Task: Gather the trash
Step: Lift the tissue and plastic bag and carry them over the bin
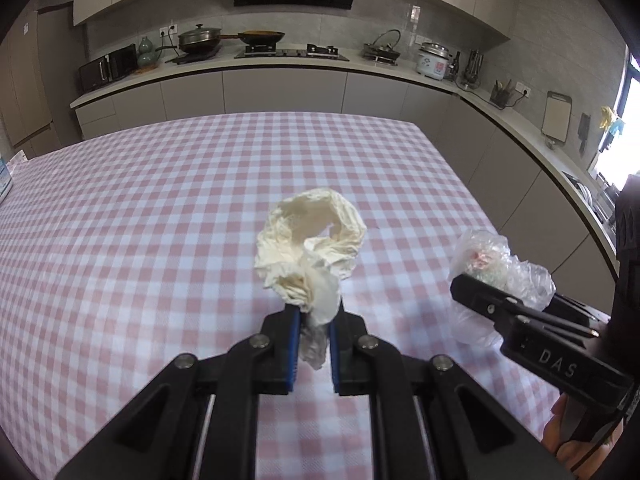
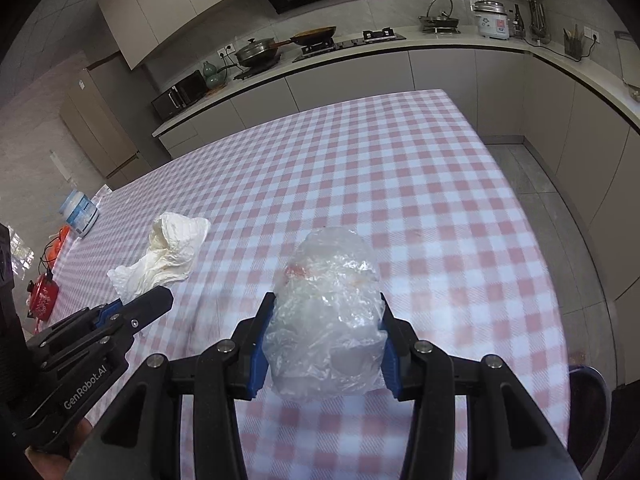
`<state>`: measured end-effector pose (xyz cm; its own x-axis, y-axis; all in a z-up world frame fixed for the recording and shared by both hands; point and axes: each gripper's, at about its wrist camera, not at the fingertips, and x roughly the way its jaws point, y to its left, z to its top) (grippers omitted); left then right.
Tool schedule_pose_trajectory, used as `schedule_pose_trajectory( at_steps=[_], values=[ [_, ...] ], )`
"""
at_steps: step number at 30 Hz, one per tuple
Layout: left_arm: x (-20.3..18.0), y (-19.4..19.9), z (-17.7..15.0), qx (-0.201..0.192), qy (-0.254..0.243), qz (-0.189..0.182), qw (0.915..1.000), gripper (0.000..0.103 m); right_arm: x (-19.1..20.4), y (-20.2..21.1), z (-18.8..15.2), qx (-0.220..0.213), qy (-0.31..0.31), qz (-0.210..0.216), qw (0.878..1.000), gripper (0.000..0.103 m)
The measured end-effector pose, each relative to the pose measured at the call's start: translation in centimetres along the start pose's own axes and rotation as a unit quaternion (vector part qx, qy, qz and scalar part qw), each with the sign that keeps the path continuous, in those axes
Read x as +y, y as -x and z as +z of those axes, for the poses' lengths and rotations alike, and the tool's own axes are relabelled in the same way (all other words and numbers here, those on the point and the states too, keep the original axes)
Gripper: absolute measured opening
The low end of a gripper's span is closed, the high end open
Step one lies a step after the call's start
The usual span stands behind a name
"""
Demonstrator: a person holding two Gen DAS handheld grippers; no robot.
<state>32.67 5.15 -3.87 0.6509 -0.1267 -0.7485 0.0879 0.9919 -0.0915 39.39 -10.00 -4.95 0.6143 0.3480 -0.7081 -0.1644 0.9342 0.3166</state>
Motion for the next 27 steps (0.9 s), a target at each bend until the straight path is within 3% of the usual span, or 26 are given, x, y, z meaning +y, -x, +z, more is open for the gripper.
schedule_pose_trajectory(
  at_steps=[16, 27],
  values=[
    [-11.2, 3.4, -5.2, 0.006, -0.044, -0.048, 0.9979, 0.013, -11.1, 11.1, -6.7, -0.023, -0.036, -0.024, 0.999, 0.048],
    [-21.4, 2.6, -7.0, 0.025, -0.101, -0.111, 0.9883, 0.013, -20.0, 16.5, -10.2, -0.035, -0.090, -0.068, 0.993, 0.048]
  ],
)
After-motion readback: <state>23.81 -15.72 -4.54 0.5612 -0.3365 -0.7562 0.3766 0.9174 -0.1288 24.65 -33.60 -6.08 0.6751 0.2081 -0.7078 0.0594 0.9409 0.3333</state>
